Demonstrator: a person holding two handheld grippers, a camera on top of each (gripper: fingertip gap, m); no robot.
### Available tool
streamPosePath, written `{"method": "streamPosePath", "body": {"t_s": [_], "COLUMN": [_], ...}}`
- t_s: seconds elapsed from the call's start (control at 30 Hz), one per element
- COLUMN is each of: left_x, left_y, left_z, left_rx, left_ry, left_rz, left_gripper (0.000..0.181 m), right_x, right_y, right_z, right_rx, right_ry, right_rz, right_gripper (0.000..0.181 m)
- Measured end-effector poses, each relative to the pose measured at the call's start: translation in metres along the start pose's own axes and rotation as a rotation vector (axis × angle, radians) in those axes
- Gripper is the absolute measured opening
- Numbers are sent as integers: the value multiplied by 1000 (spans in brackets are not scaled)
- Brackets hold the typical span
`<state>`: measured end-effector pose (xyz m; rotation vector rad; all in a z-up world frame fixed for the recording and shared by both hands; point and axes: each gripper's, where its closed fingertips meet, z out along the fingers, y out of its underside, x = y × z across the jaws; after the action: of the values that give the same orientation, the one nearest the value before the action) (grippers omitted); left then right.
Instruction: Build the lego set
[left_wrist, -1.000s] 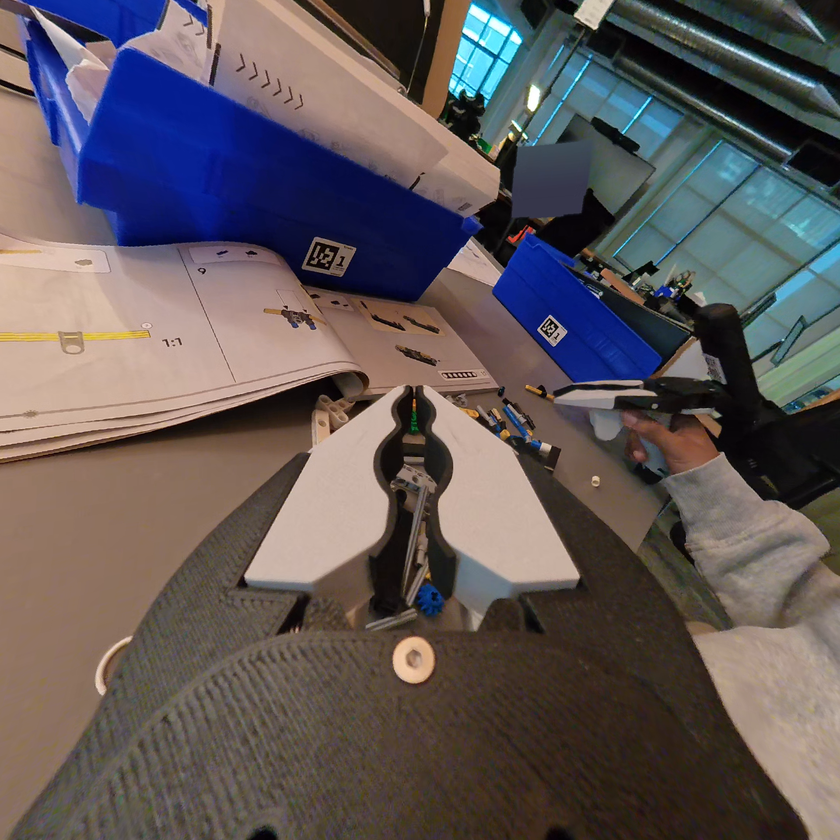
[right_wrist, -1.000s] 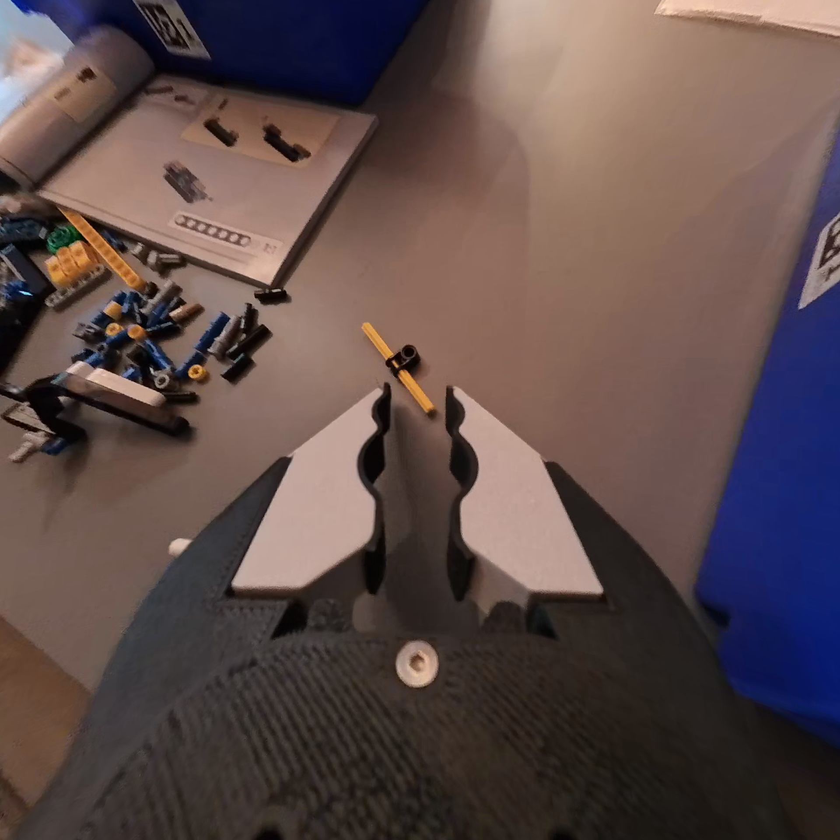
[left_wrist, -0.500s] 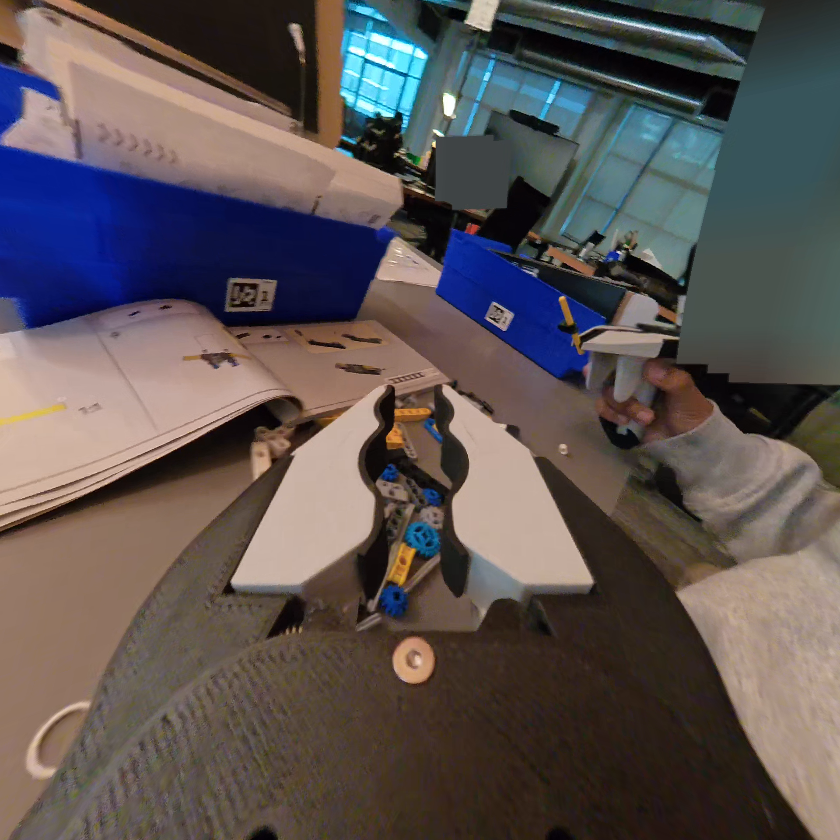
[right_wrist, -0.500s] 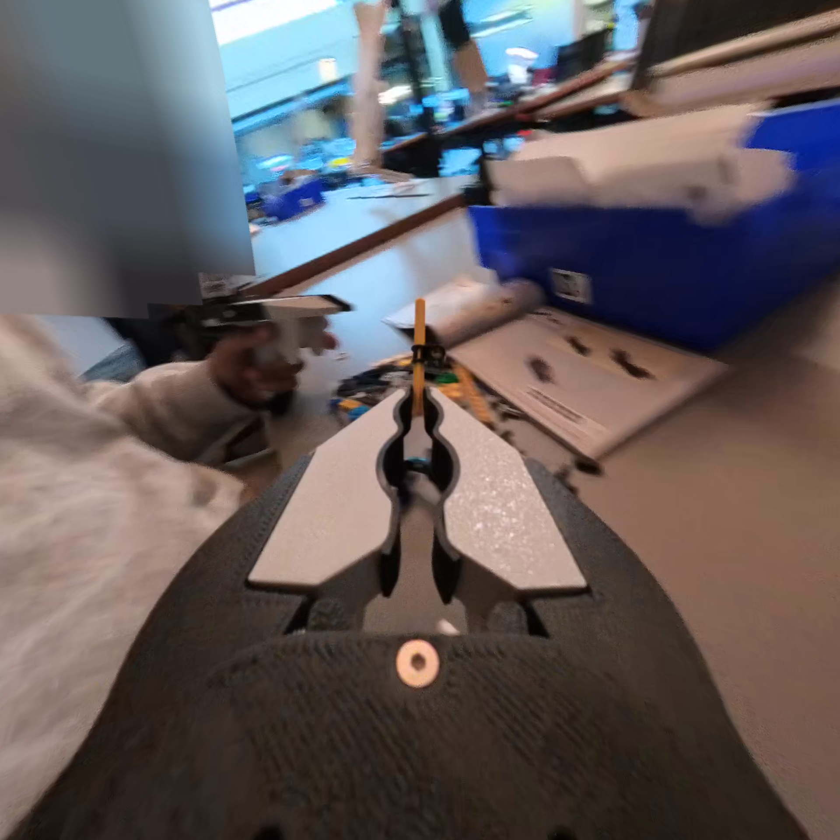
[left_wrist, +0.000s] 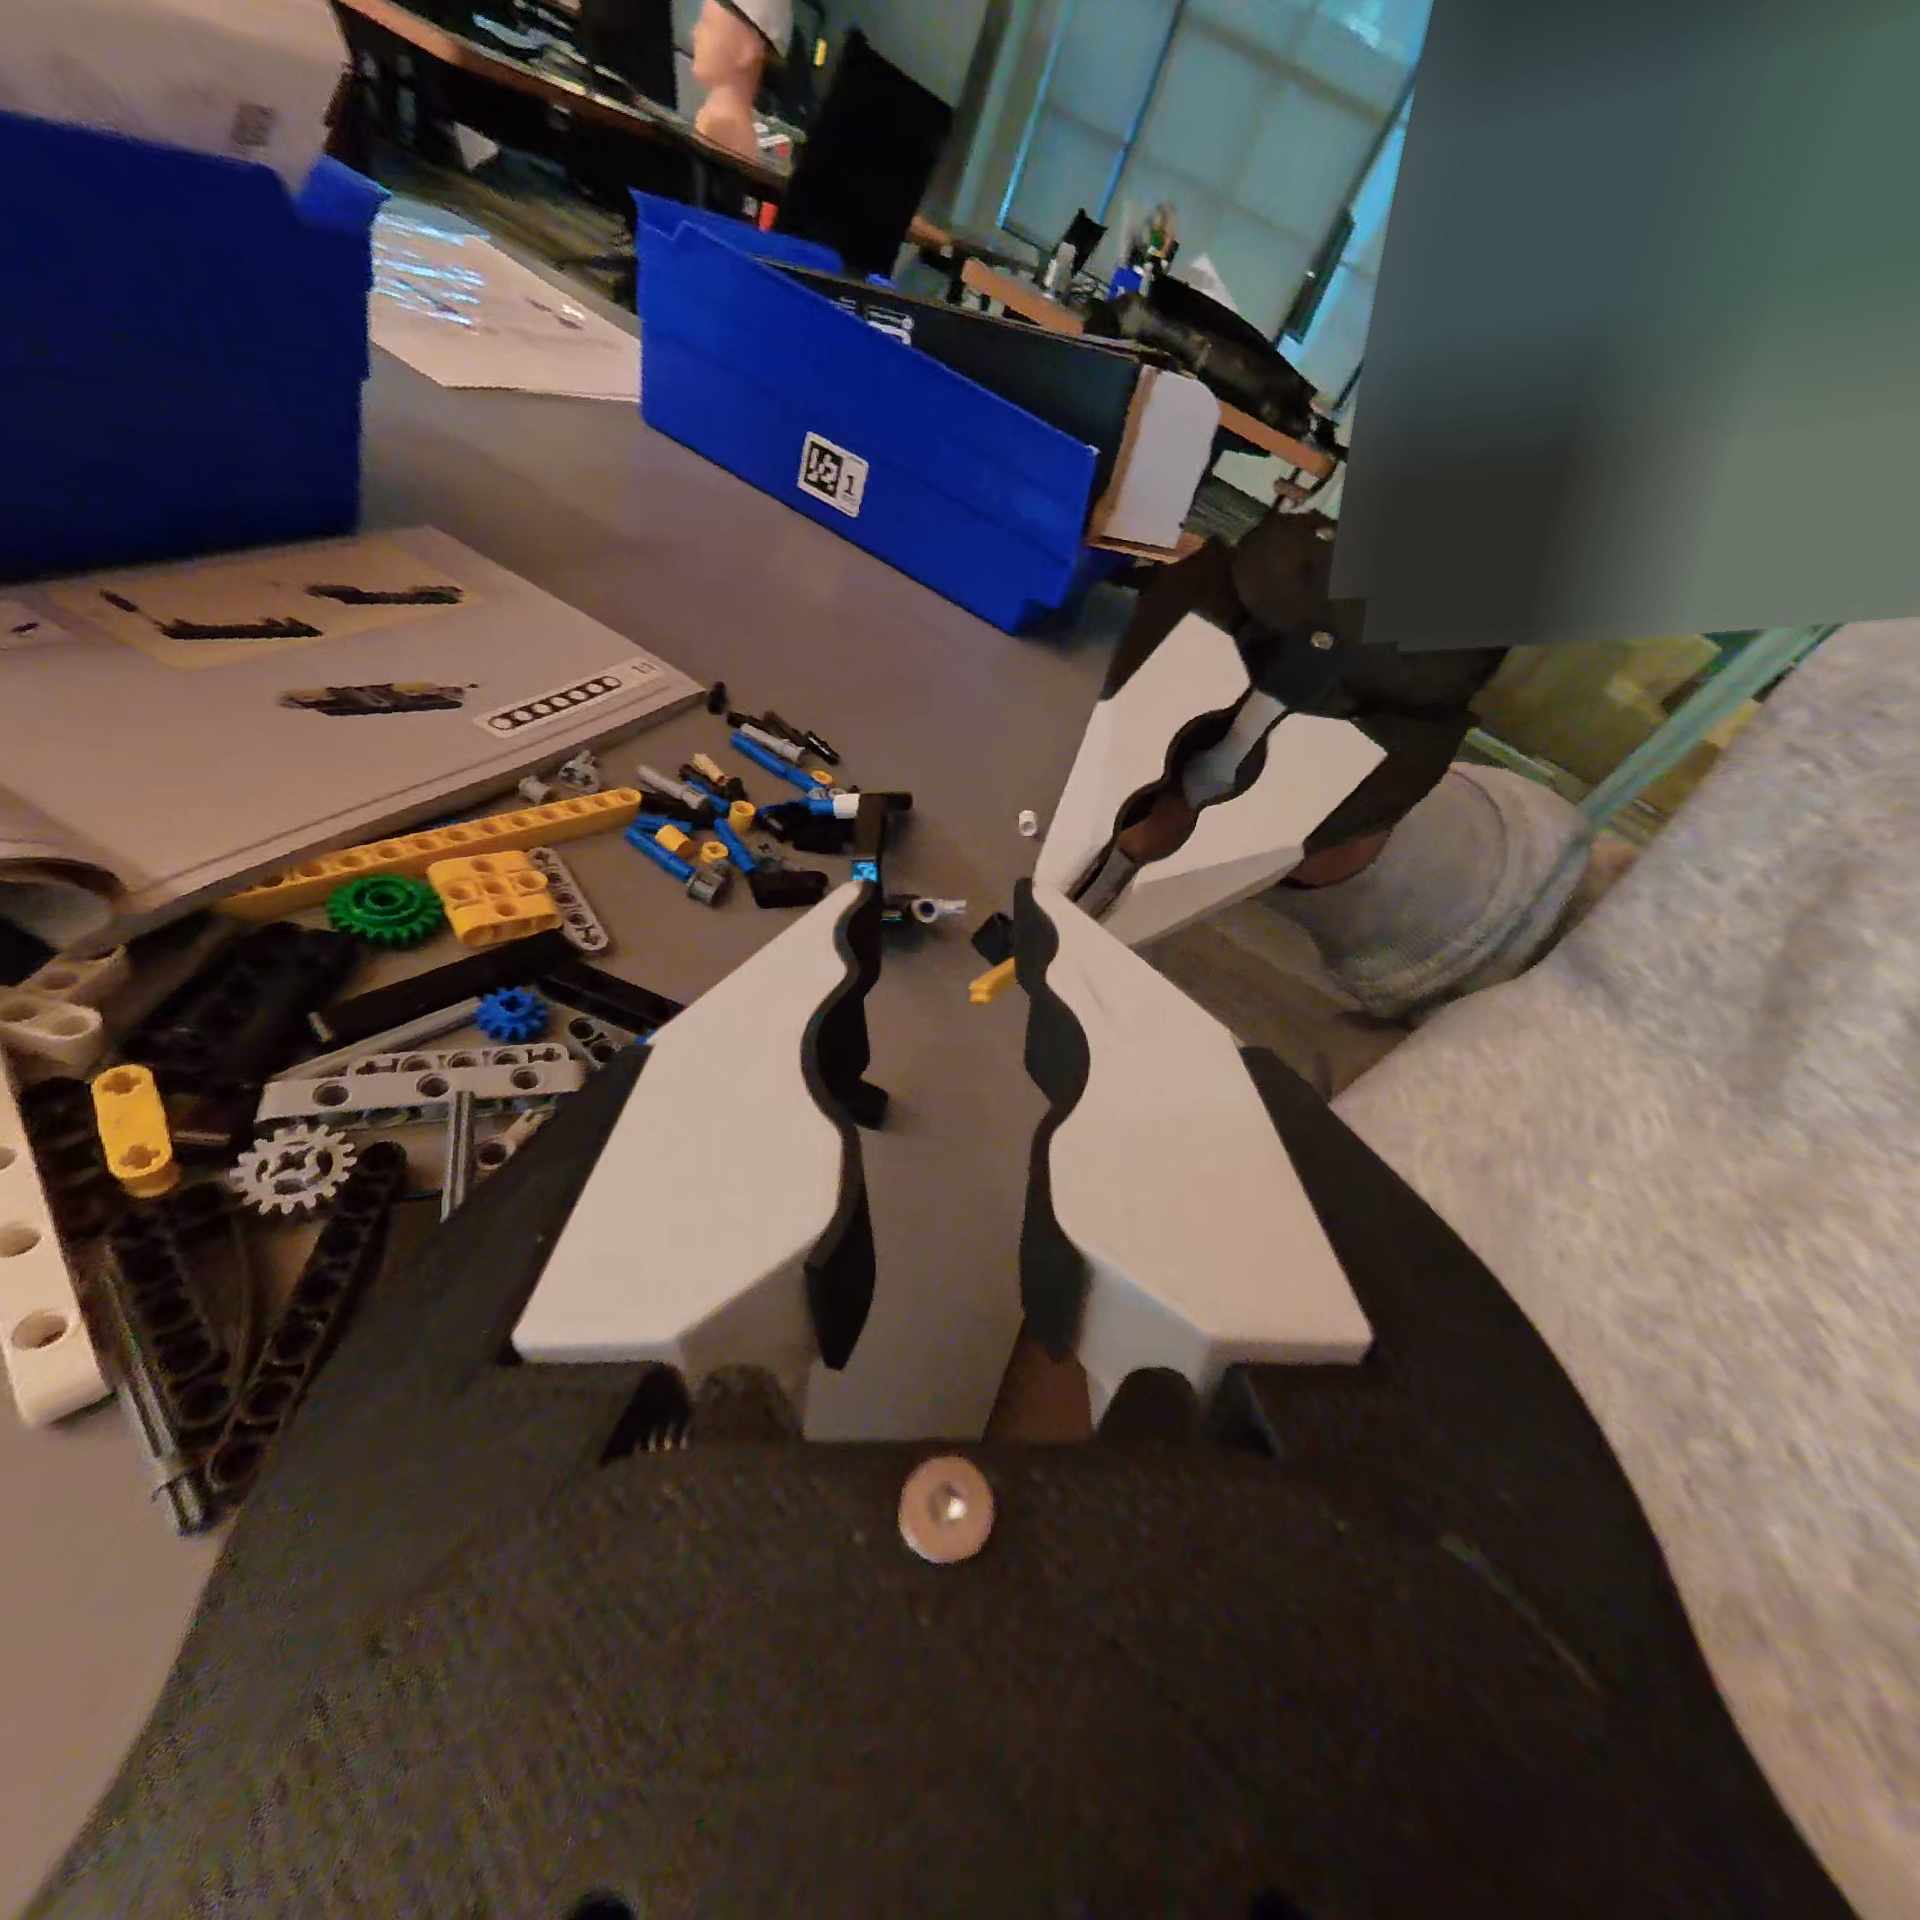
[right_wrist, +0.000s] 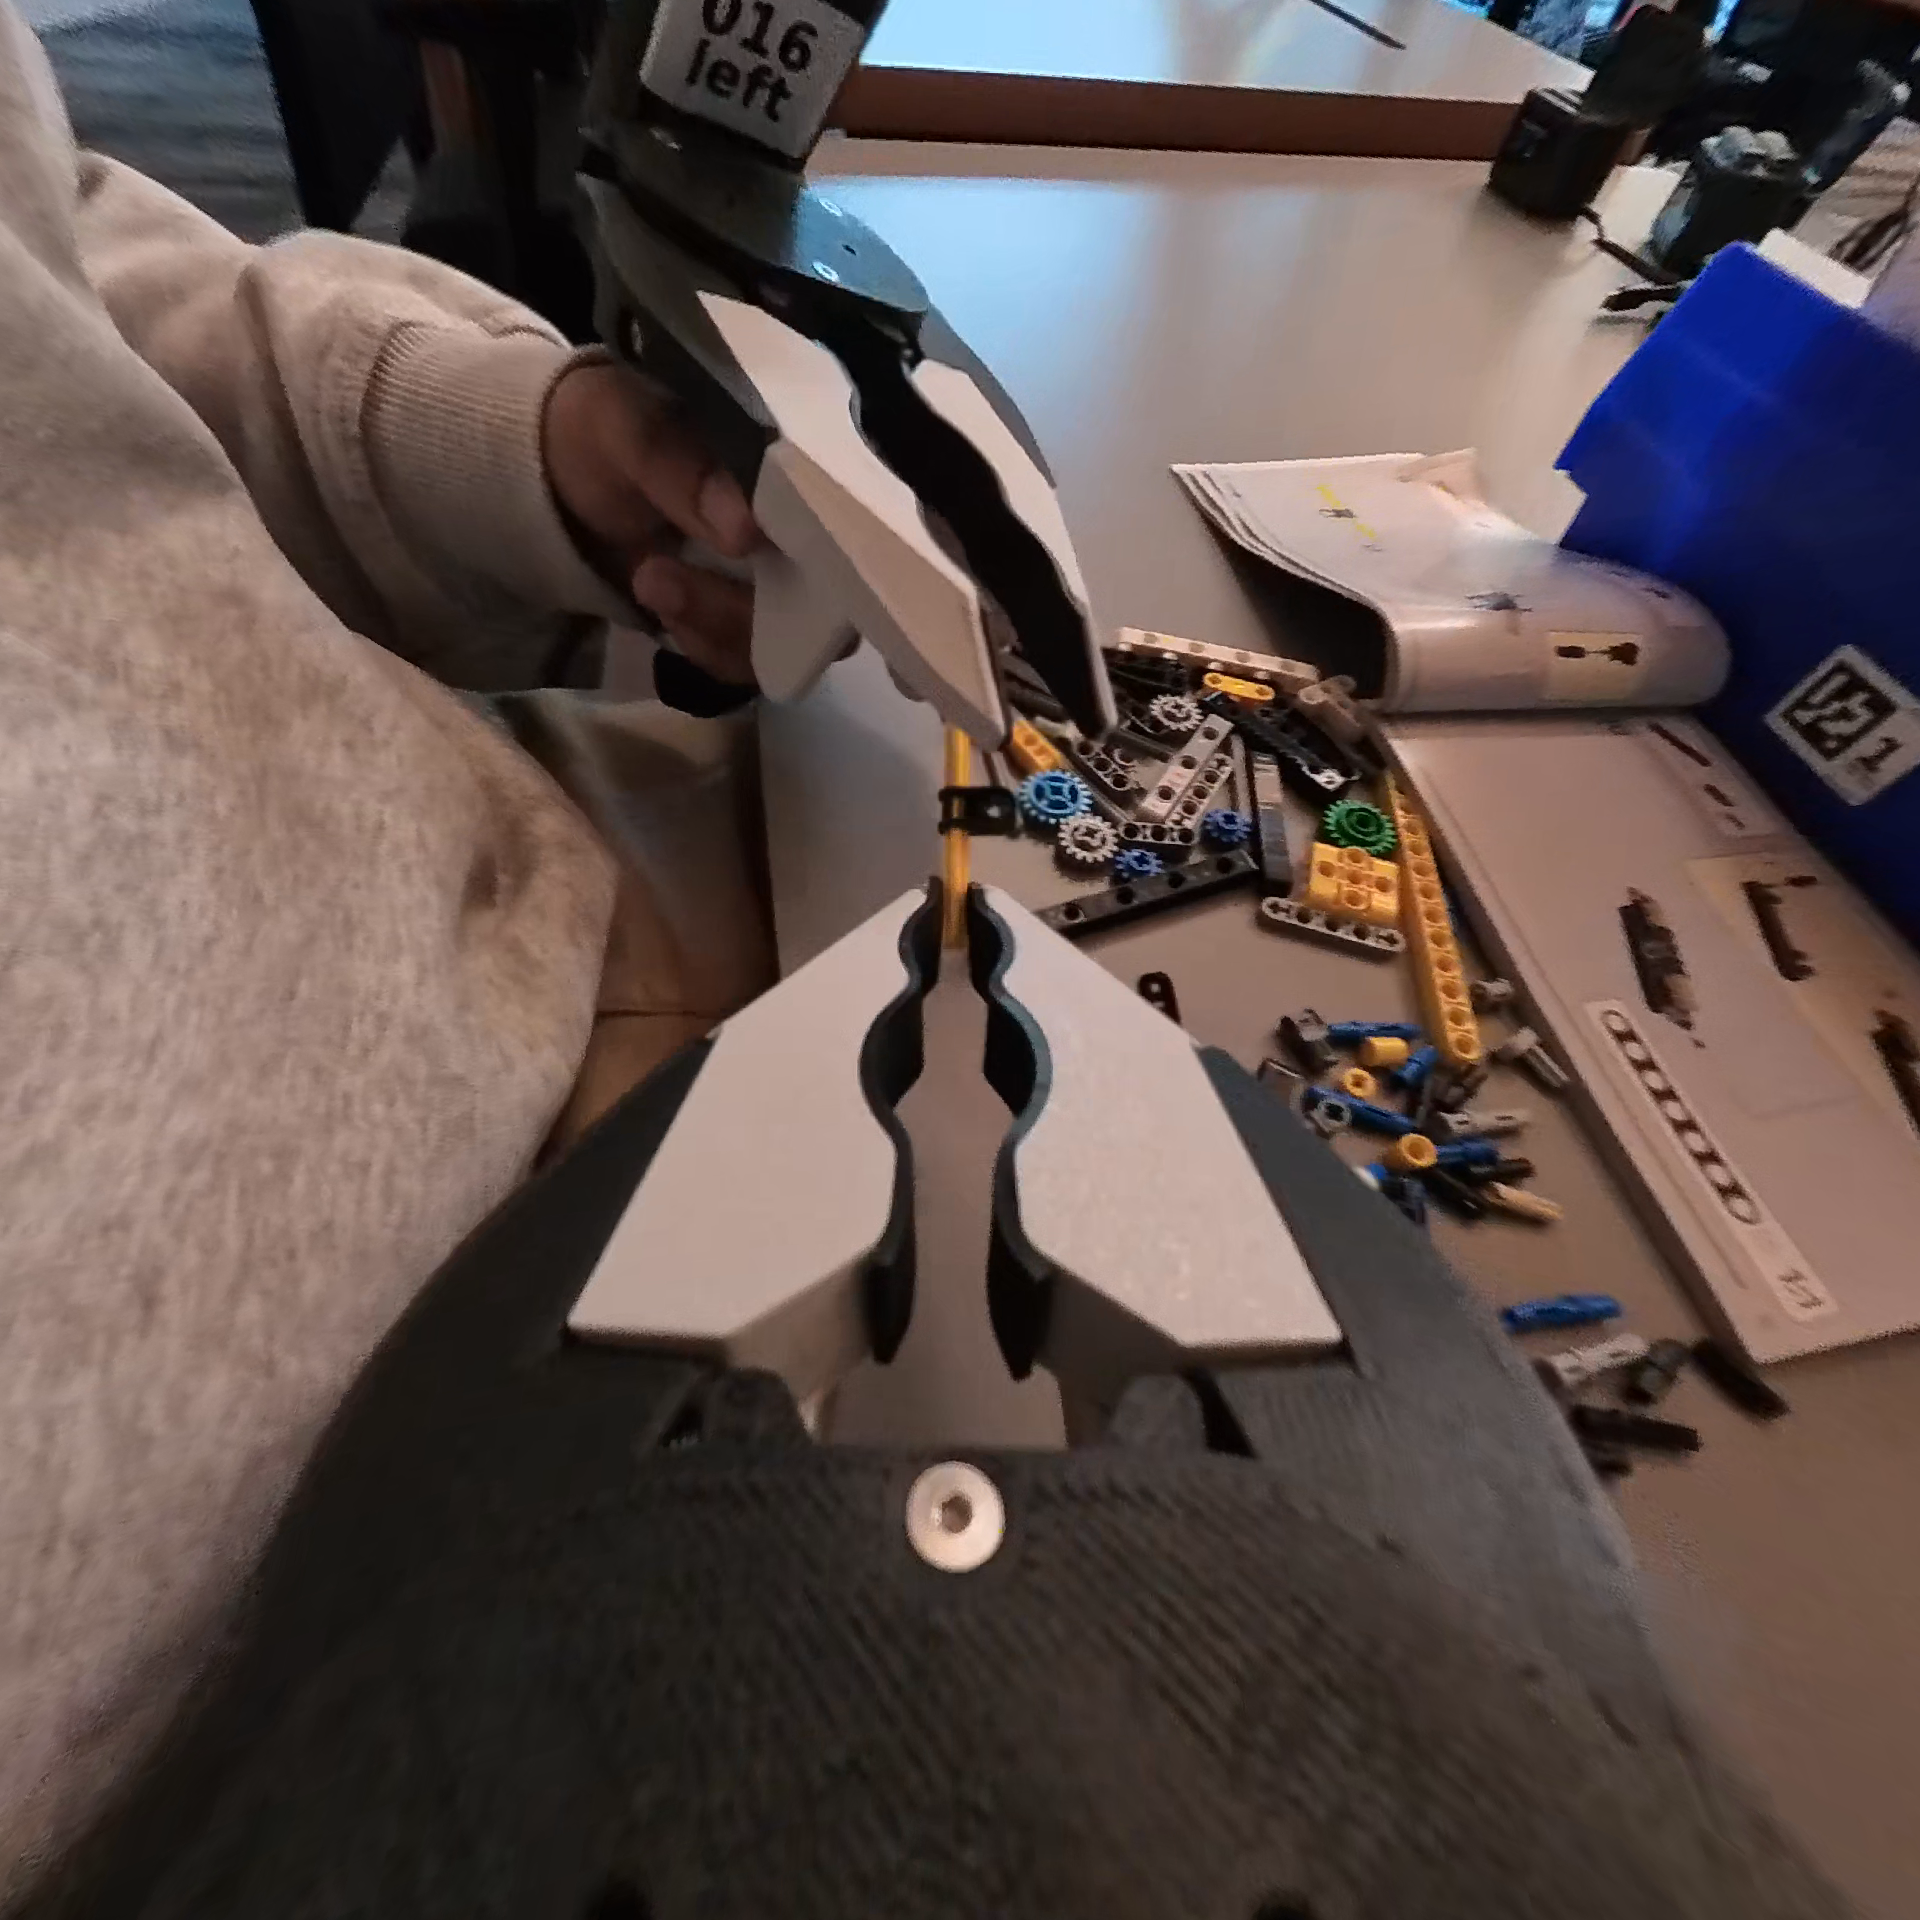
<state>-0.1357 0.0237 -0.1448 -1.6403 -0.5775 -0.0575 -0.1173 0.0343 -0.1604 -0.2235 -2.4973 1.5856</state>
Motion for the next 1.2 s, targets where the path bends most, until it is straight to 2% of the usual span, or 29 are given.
{"method": "streamPosePath", "body": {"t_s": [0.03, 0.3, 0.47, 0.73, 0.93, 1.2], "left_x": [2, 19, 28, 27, 29, 32], "left_y": [1, 14, 13, -1, -4, -5], "left_z": [0, 3, 1, -6, -8, -9], "left_rx": [-2, -66, -46, 39, 58, 56], "left_ry": [10, 81, 122, 141, 167, 221], "left_rz": [18, 131, 163, 142, 126, 69], "left_gripper": [23, 22, 23, 24, 4, 3], "right_x": [-1, 1, 0, -2, -8, -8], "right_y": [0, -10, -20, -15, -14, -15], "right_z": [1, -4, -10, -5, -2, -2], "right_rx": [7, 96, 184, 163, 152, 165], "right_ry": [-12, -65, -139, -165, -199, -195], "right_rz": [14, 108, 187, 195, 180, 168], "right_gripper": [3, 3, 3, 3, 3, 3]}}
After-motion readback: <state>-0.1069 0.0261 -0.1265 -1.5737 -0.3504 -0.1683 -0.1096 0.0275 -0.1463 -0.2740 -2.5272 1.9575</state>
